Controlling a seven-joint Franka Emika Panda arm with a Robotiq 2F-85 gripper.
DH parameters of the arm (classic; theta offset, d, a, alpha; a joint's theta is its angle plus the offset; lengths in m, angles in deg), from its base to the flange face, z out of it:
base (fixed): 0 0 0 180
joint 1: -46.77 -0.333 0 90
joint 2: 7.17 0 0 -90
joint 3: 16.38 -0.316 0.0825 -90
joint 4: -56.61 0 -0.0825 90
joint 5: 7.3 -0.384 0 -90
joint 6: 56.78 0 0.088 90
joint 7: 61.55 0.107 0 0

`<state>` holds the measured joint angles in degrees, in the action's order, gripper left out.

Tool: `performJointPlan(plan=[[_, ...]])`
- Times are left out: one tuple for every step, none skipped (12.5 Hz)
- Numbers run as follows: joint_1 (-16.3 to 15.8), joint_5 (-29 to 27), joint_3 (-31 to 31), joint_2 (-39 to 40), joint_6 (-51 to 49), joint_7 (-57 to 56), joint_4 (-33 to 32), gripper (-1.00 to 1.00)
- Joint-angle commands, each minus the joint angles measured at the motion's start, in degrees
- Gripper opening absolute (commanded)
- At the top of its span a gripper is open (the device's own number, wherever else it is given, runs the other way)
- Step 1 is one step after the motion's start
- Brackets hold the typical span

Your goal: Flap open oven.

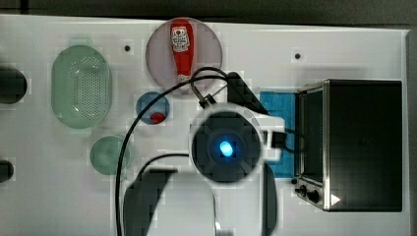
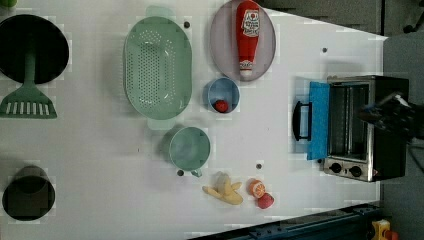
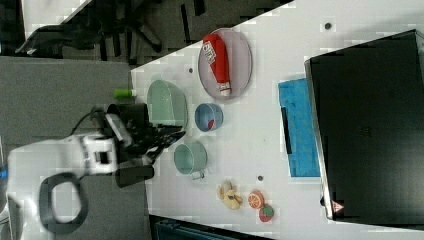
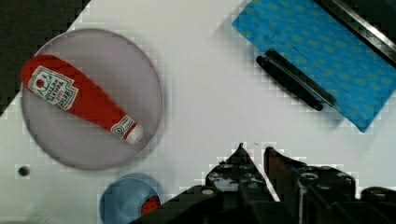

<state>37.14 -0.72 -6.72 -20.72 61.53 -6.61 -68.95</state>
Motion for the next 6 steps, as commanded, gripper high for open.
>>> performJointPlan(plan=[[0.55,-1.80,0.62,-2.61,-3.98,2.75,0.40,-0.65],[0.53,-1.80,0.61,-3.94,-5.63,2.74,1.04,-0.65],[0.51,-1.80,0.56,-4.97,-8.08,2.74,1.92,-0.65],[0.51,-1.80,0.56,-5.65,-11.31,2.75,3.21,-0.65],[0.50,-1.80,0.56,-5.99,-14.48,2.74,4.98,-0.65],[0.39,-1.81,0.52,-6.01,-17.47,2.61,6.91,-0.65]])
